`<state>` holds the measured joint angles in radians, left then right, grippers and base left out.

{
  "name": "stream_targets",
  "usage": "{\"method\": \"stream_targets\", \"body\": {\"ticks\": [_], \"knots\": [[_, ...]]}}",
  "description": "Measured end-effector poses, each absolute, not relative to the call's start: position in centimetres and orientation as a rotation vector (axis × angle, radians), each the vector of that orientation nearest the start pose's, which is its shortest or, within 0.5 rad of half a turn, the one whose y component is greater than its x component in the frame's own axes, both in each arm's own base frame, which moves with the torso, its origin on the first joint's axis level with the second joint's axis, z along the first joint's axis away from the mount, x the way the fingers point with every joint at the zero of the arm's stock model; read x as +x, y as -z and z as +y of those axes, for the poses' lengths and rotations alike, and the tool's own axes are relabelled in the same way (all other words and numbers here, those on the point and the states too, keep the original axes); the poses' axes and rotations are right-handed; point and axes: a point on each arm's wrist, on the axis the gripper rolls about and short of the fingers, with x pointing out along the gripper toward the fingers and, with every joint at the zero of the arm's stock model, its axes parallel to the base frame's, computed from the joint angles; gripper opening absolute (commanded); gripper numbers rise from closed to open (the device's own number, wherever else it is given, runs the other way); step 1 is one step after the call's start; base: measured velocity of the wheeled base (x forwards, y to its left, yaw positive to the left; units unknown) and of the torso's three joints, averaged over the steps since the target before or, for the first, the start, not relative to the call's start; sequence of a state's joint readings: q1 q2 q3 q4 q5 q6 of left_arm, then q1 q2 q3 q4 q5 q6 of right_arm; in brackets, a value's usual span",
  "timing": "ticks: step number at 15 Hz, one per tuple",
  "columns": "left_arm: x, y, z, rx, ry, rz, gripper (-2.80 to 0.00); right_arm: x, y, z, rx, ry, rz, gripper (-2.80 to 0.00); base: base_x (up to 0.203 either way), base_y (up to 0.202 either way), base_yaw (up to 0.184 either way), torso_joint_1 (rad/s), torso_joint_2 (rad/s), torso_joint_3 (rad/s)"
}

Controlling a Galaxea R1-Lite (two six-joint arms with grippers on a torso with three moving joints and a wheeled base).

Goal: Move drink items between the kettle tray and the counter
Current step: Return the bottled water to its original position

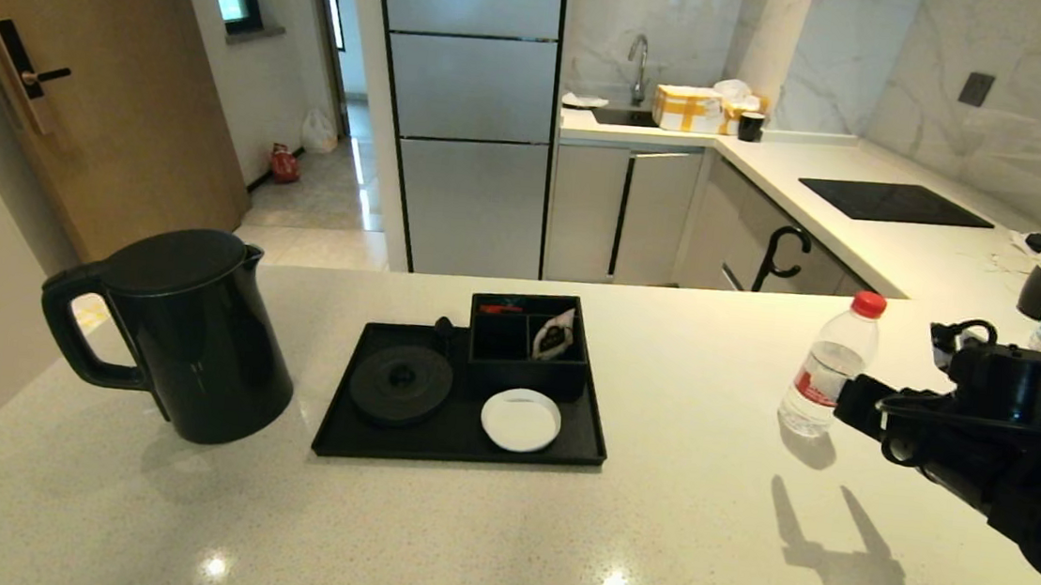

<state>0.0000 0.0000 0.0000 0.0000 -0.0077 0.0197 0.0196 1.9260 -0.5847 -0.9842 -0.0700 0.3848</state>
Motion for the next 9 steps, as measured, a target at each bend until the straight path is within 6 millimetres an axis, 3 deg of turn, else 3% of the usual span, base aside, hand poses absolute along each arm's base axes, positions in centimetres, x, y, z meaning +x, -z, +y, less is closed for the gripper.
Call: {"method": "stream_targets", "body": {"ticks": [9], "knots": [[-2.3,-7.5,0.0,0.020,0.008,0.000,-2.80,34.4,-7.6,-0.2,0.260,0.115,0.288,0.00,0.000,0.000,0.000,0.000,0.00,0.000]]}}
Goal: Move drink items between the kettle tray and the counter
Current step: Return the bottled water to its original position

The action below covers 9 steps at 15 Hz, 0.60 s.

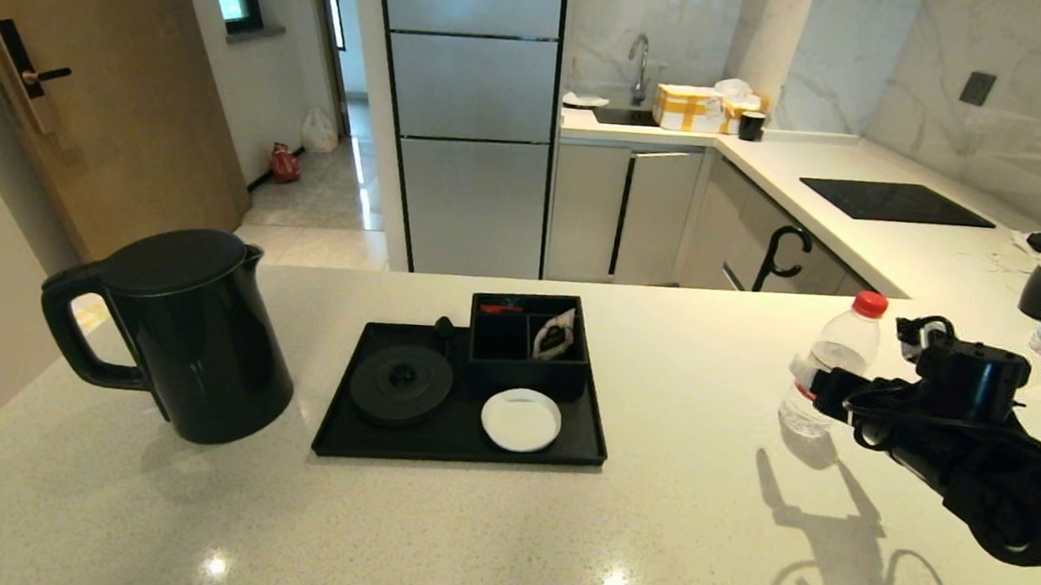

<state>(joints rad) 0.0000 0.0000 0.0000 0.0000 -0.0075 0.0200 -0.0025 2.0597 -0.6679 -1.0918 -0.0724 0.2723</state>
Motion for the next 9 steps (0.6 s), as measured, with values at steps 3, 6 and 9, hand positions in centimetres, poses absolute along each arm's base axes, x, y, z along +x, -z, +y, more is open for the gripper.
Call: {"method": "stream_targets", "body": {"ticks": [3,6,9], "knots": [[-2.3,-7.5,0.0,0.020,0.008,0.000,-2.80,35.4,-7.2,-0.9,0.243,0.134,0.275,0.00,0.000,0.000,0.000,0.000,0.00,0.000],[-2.3,-7.5,0.0,0.020,0.008,0.000,-2.80,36.2,-6.9,-1.1,0.241,0.159,0.262,0.00,0.000,0.000,0.000,0.000,0.00,0.000],[-2.3,-7.5,0.0,0.020,0.008,0.000,-2.80,37.3,-6.9,-1.2,0.238,0.159,0.226,0.00,0.000,0.000,0.000,0.000,0.00,0.000]]}}
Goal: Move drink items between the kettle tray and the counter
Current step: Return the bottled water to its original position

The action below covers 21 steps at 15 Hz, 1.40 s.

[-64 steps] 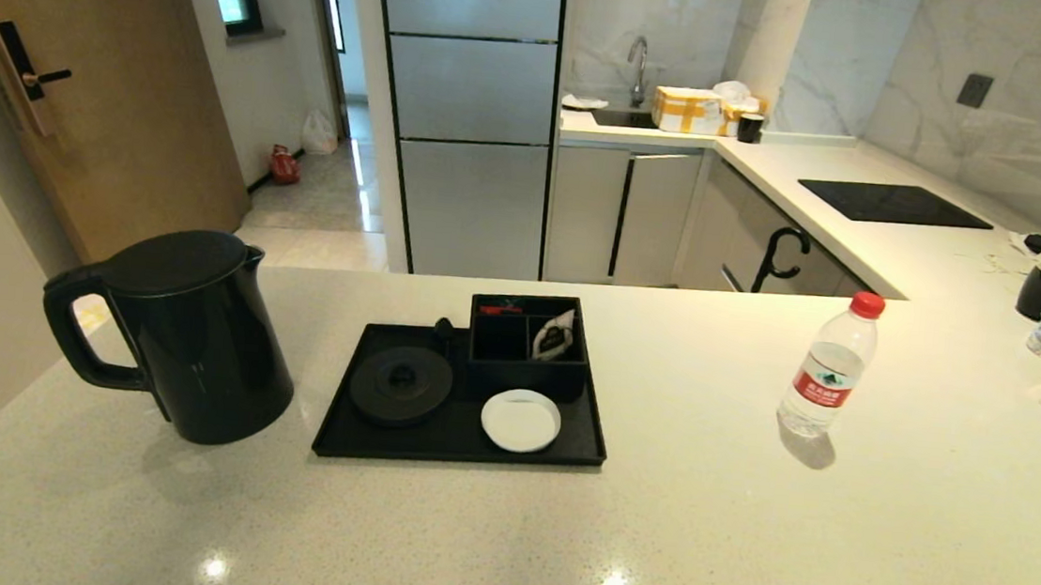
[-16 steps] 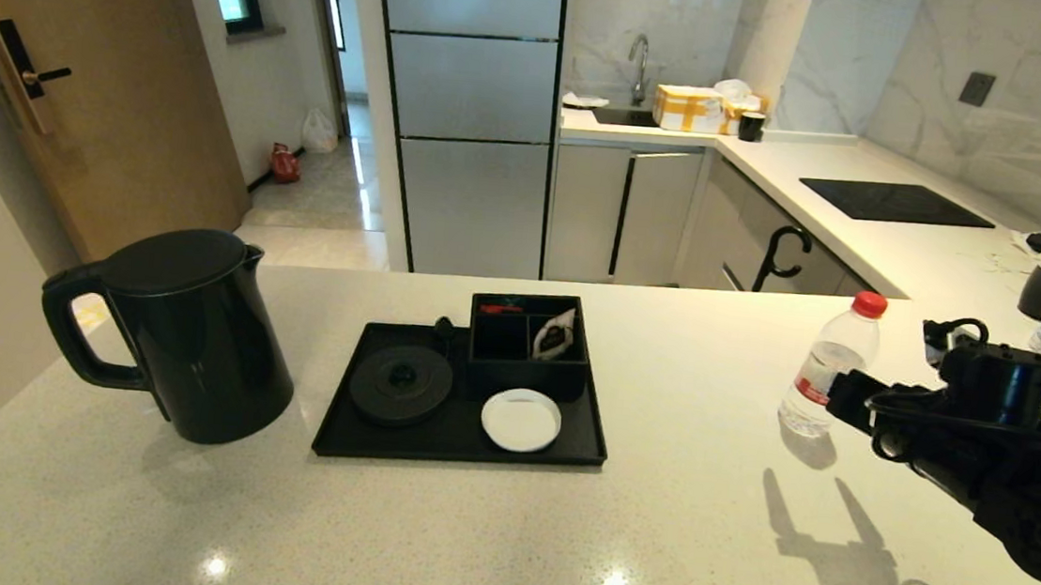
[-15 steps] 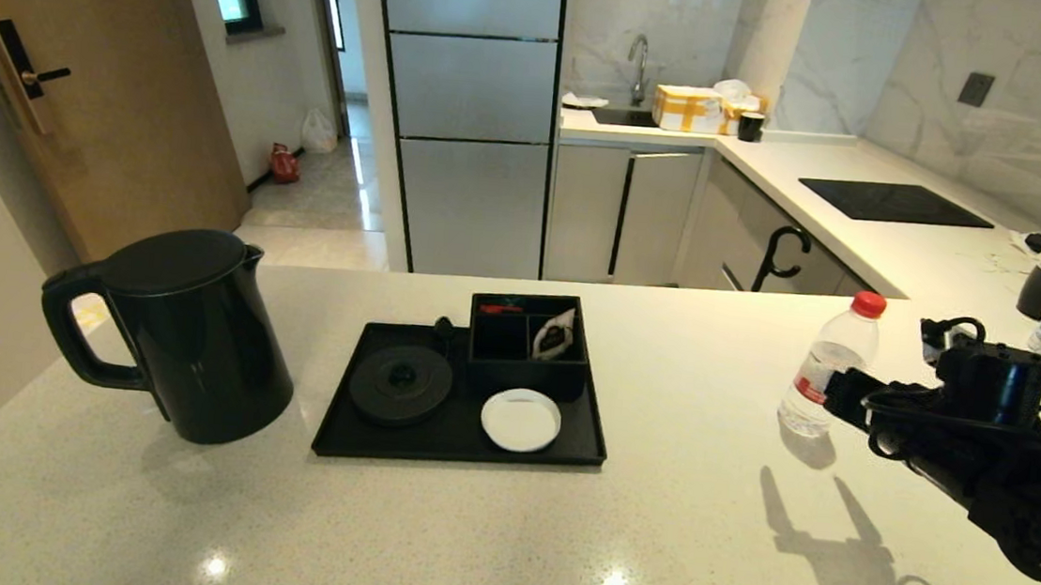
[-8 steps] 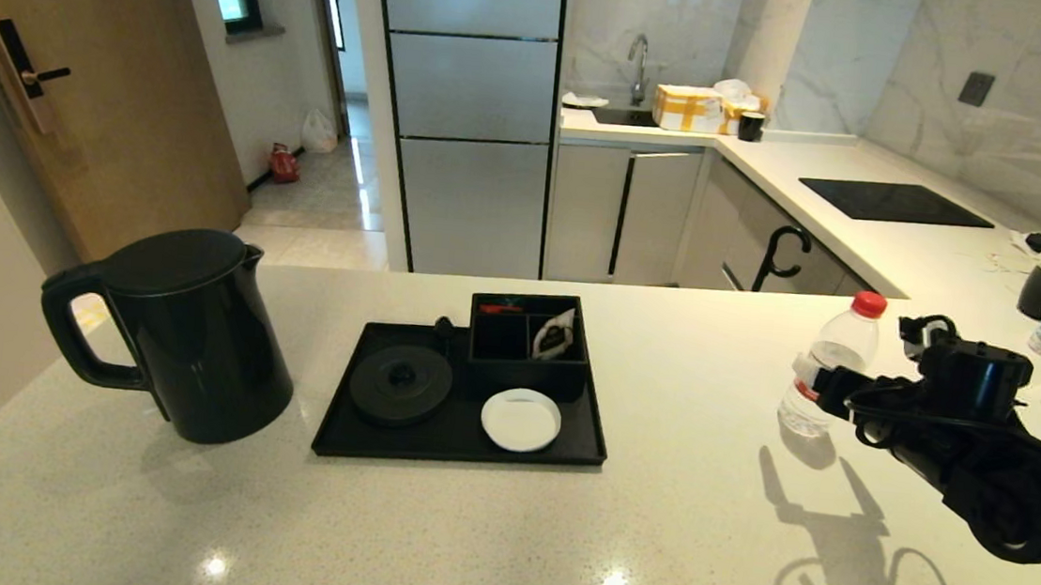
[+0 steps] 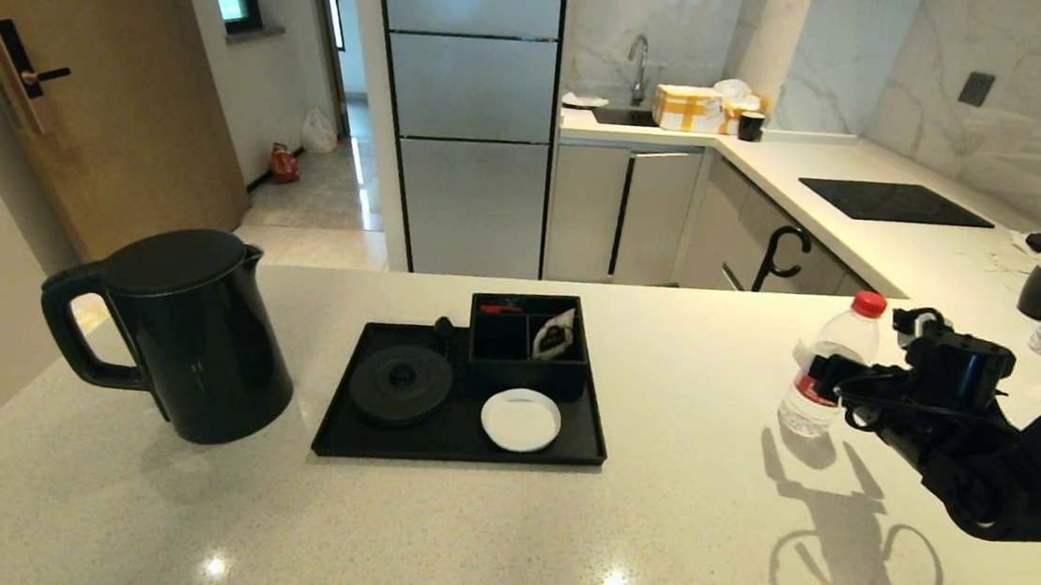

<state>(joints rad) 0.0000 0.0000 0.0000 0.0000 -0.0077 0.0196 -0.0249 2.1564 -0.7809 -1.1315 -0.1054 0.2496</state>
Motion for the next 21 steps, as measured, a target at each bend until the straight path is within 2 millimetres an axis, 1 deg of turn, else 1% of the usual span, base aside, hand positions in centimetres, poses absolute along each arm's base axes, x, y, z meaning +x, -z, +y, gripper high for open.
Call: {"method": "stream_targets", "body": {"ticks": [4,8,9,12,16,17,19,20,21], "knots": [[-2.3,-7.5,0.0,0.020,0.008,0.000,-2.80,38.9,-6.3,-1.3,0.194,0.169,0.203,0.00,0.000,0.000,0.000,0.000,0.00,0.000],[-2.3,-7.5,0.0,0.020,0.007,0.000,-2.80,39.8,-4.9,-1.5,0.094,0.222,0.146,0.00,0.000,0.000,0.000,0.000,0.00,0.000],[-2.3,-7.5,0.0,0.020,0.008,0.000,-2.80,40.0,-4.5,-1.5,0.067,0.236,0.140,-2.80,0.000,0.000,0.000,0.000,0.00,0.000],[-2.3,-7.5,0.0,0.020,0.007,0.000,-2.80,40.1,-3.8,-1.4,0.059,0.246,0.157,-2.80,0.000,0.000,0.000,0.000,0.00,0.000],[-2.3,-7.5,0.0,0.020,0.007,0.000,-2.80,39.9,-3.8,-1.3,0.060,0.251,0.173,-2.80,0.000,0.000,0.000,0.000,0.00,0.000],[-2.3,-7.5,0.0,0.020,0.007,0.000,-2.80,39.7,-4.3,-1.1,0.060,0.248,0.176,-2.80,0.000,0.000,0.000,0.000,0.00,0.000],[-2.3,-7.5,0.0,0.020,0.008,0.000,-2.80,38.8,-5.9,0.1,0.061,0.226,0.167,-2.80,0.000,0.000,0.000,0.000,0.00,0.000],[-2.3,-7.5,0.0,0.020,0.008,0.000,-2.80,38.2,-6.6,1.0,0.059,0.203,0.168,-2.80,0.000,0.000,0.000,0.000,0.00,0.000],[-2.3,-7.5,0.0,0.020,0.008,0.000,-2.80,37.5,-7.3,2.4,0.055,0.165,0.171,-2.80,0.000,0.000,0.000,0.000,0.00,0.000]]}}
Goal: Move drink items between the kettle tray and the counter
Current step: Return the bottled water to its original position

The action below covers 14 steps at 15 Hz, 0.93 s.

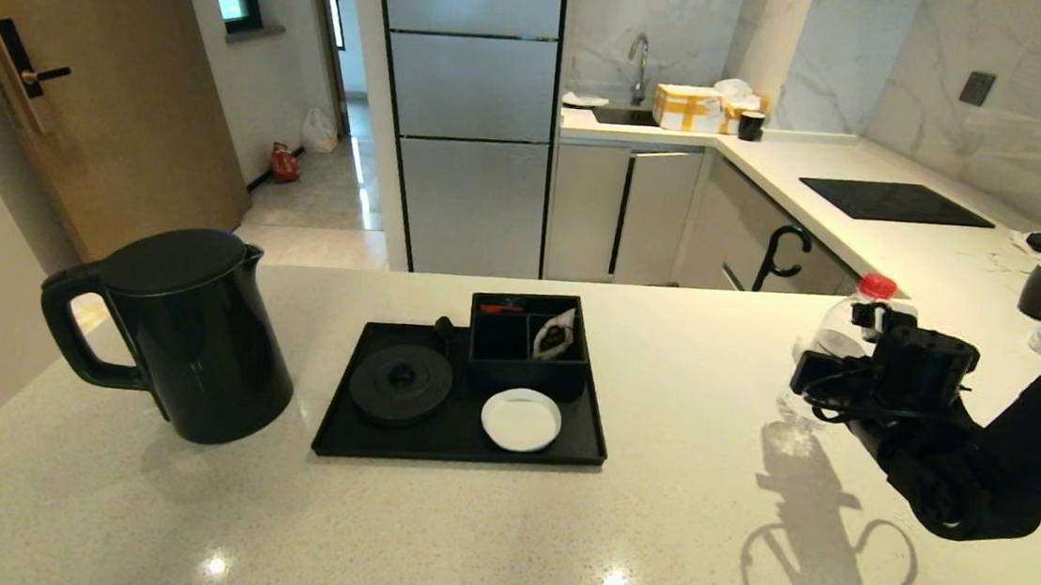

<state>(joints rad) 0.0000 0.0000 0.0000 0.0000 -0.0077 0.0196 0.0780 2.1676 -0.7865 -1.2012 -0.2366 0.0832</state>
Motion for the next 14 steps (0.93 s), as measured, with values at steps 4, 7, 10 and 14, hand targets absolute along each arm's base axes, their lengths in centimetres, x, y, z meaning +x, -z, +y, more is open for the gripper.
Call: {"method": "stream_targets", "body": {"ticks": [4,7,10,14], "knots": [[-2.3,-7.5,0.0,0.020,0.008,0.000,-2.80,35.0,-9.2,9.5,0.033,-0.041,0.159,-2.80,0.000,0.000,0.000,0.000,0.00,0.000],[-2.3,-7.5,0.0,0.020,0.008,0.000,-2.80,33.2,-10.1,16.2,0.014,-0.231,0.170,-2.80,0.000,0.000,0.000,0.000,0.00,0.000],[-2.3,-7.5,0.0,0.020,0.008,0.000,-2.80,32.1,-10.4,20.3,0.015,-0.329,0.175,-2.80,0.000,0.000,0.000,0.000,0.00,0.000],[-2.3,-7.5,0.0,0.020,0.008,0.000,-2.80,32.2,-11.0,24.8,0.019,-0.421,0.159,-2.80,0.000,0.000,0.000,0.000,0.00,0.000]]}}
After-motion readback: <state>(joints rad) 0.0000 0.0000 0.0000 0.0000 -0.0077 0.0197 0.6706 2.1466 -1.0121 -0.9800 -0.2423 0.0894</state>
